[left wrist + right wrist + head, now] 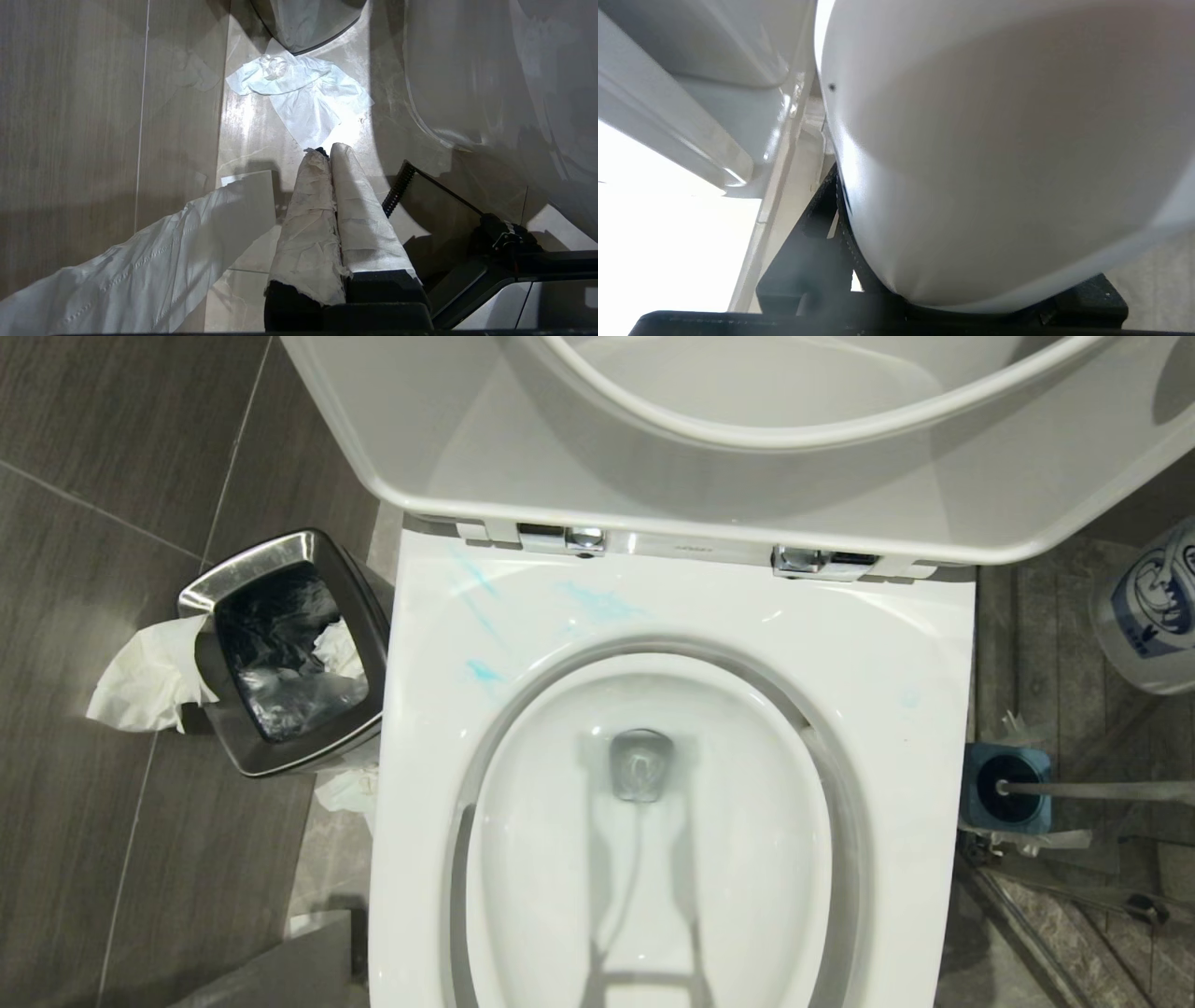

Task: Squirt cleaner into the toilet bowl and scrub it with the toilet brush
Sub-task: Pour in the cleaning agent

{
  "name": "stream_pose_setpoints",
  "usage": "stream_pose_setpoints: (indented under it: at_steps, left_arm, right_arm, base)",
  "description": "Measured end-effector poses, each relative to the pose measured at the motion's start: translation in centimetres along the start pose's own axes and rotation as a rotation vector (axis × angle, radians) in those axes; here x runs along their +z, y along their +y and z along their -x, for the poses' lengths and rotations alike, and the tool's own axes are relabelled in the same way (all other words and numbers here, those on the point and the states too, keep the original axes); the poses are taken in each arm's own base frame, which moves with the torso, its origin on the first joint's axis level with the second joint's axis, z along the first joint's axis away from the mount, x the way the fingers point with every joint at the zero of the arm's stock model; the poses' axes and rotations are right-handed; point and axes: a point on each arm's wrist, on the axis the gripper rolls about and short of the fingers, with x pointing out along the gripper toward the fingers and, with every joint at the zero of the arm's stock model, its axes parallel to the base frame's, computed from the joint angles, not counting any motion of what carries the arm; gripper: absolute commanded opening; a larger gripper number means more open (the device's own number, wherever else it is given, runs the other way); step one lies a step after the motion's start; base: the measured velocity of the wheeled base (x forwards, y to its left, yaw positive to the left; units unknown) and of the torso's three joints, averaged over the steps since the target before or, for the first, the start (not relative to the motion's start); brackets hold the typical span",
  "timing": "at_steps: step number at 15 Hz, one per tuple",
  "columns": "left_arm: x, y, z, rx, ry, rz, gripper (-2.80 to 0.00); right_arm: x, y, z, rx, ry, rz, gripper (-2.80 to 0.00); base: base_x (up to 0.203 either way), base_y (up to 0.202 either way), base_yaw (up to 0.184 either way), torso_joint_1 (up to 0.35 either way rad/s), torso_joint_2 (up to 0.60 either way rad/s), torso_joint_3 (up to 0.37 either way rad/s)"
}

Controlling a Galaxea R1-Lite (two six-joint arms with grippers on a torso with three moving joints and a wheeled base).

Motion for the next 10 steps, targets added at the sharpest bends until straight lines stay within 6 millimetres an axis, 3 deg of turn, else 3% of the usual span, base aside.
stream_pose_setpoints:
  at_steps: [4, 10]
  left_arm:
    - [0.0, 0.0, 0.0, 0.0, 0.0, 0.0, -2.8]
    - [0.0, 0.0, 0.0, 0.001, 0.0, -0.001, -2.8]
  right_arm:
    - [1.5, -0.1, 1.5, -0.004, -0.016, 0.001, -2.8]
    - [2.7, -0.2, 1.7, -0.007, -0.051, 0.0, -2.8]
  base:
    - [0.0, 0.0, 0.0, 0.0, 0.0, 0.0]
    - [0.0, 0.0, 0.0, 0.0, 0.0, 0.012]
